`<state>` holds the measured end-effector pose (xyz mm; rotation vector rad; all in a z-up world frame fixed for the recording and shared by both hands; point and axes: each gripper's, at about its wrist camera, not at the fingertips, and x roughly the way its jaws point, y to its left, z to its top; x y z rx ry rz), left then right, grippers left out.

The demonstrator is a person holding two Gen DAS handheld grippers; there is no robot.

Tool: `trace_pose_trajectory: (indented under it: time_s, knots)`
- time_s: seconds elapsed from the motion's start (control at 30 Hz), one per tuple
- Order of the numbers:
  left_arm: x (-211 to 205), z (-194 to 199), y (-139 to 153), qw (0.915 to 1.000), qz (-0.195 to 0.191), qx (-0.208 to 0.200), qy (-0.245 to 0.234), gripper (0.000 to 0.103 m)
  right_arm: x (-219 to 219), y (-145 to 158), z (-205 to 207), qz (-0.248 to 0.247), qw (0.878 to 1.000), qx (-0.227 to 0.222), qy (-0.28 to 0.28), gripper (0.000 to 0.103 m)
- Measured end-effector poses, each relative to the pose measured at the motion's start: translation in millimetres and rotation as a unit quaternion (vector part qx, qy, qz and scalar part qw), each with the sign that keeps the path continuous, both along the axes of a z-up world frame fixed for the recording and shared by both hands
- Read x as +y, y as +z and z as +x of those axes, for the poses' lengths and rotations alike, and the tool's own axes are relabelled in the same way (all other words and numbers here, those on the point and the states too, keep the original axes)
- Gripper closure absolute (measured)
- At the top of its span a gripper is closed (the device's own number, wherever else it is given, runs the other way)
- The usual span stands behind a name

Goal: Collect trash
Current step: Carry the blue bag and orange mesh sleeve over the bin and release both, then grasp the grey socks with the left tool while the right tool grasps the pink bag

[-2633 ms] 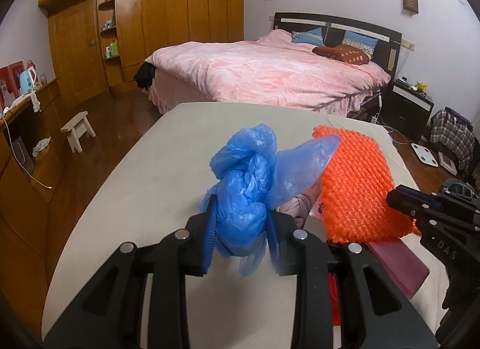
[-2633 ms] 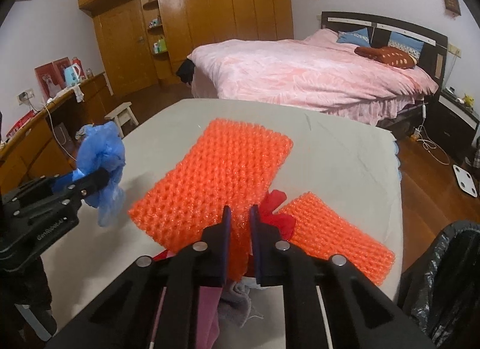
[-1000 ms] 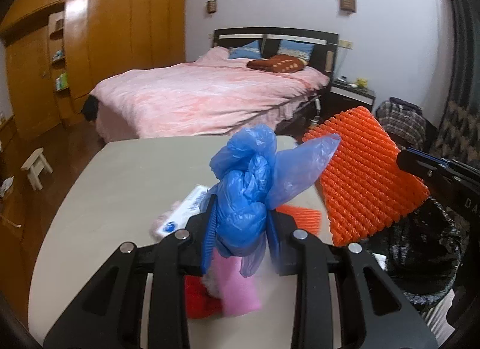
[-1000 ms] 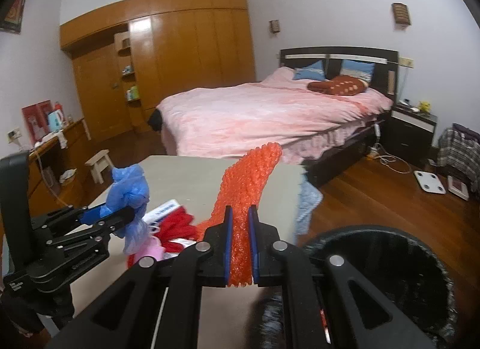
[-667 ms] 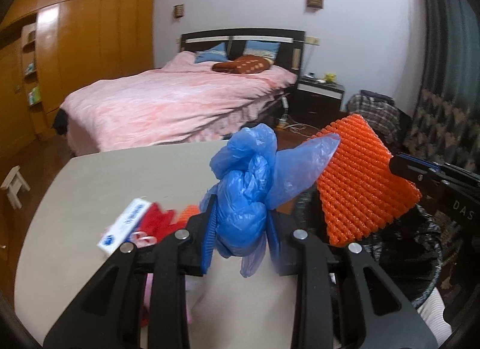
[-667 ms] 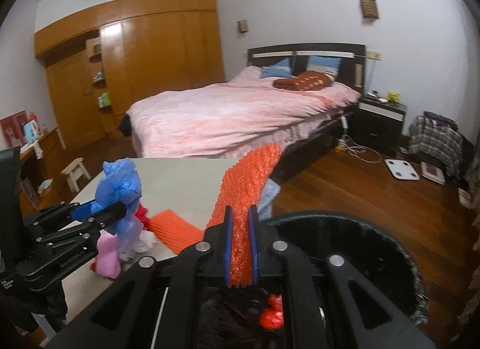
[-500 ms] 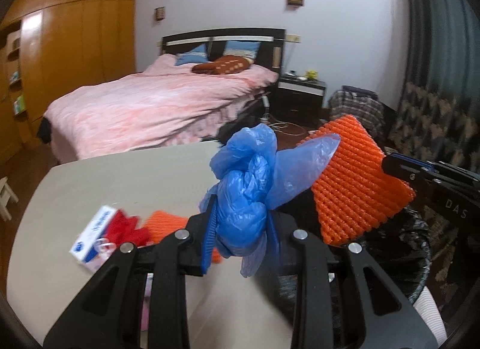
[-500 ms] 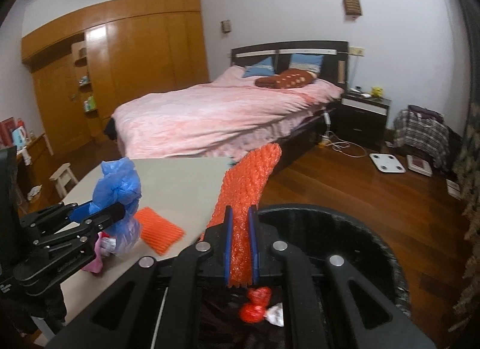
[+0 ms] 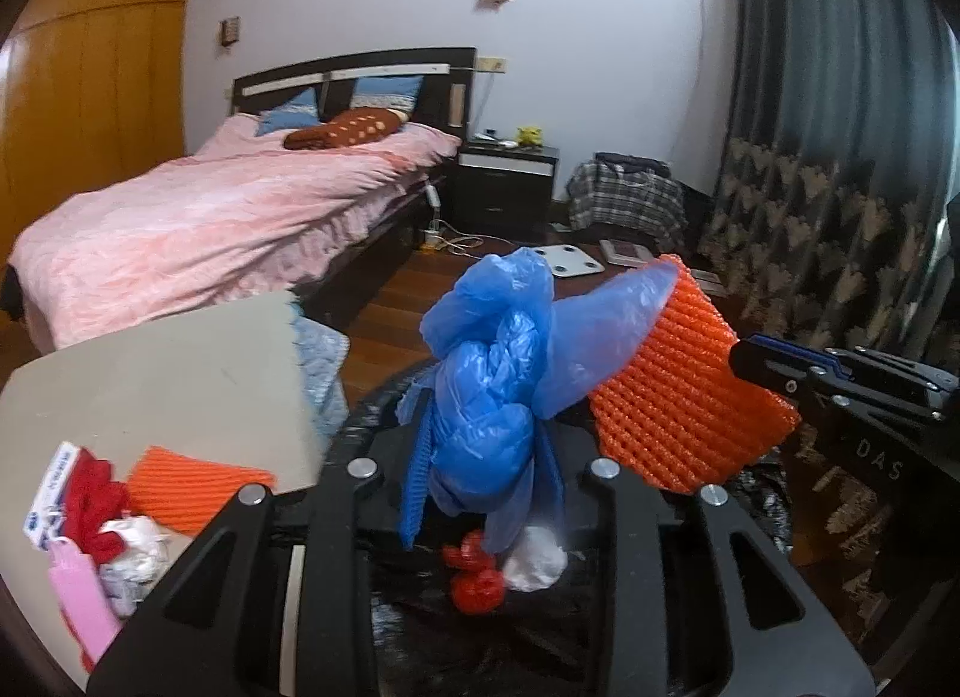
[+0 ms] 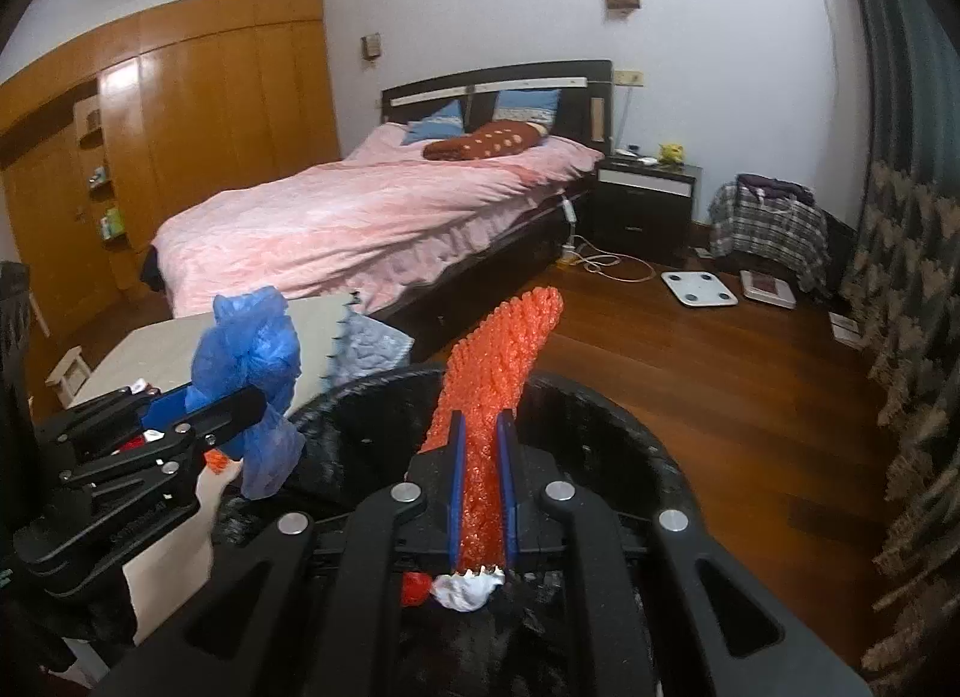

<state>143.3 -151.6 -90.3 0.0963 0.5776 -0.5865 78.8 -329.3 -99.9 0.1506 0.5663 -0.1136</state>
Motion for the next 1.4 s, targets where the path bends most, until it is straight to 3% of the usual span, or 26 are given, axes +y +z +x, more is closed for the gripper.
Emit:
trace_pose_trajectory:
  time_s: [0.13, 0.3, 0.37, 0.47, 0.53, 0.93, 1.4]
  knots:
    - [-6.4, -1.3, -7.6, 0.9999, 0.001, 0.006, -0.01, 0.053, -2.2, -6.8, -3.5, -0.001, 1.0, 0.008, -0.013, 0.086]
    - [9.9, -2.9, -8.3, 1.0, 0.001, 0.005, 0.004, 0.038, -0.5, -8.0, -3.6, 0.005, 1.0, 0.004, -0.019, 0.055]
    - [20.6, -4.7, -3.7, 0.9998, 0.004, -0.004, 0.016, 0.03, 2.8, -6.3, -3.9, 0.004, 1.0, -0.004, -0.019, 0.029]
    - [42.1, -6.6, 4.3, 0.9989, 0.005, -0.017, 0.044, 0.024, 11.6, -1.7, -3.5, 0.006, 1.0, -0.02, -0.015, 0.011]
    - [57.7, -6.4, 9.9, 0.9978, 0.007, -0.024, 0.062, 0.019, 20.3, 1.5, -0.6, 0.012, 1.0, -0.027, -0.005, 0.006]
    - [184.3, -15.2, 27.0, 0.9787, 0.034, -0.048, 0.197, 0.017, 115.3, 6.4, 27.7, 0.019, 0.995, -0.047, 0.086, 0.006]
    - [290.3, -21.9, 10.0, 0.9558, 0.046, -0.036, 0.288, 0.017, 233.5, -17.6, 54.5, 0.019, 0.981, -0.033, 0.189, 0.007]
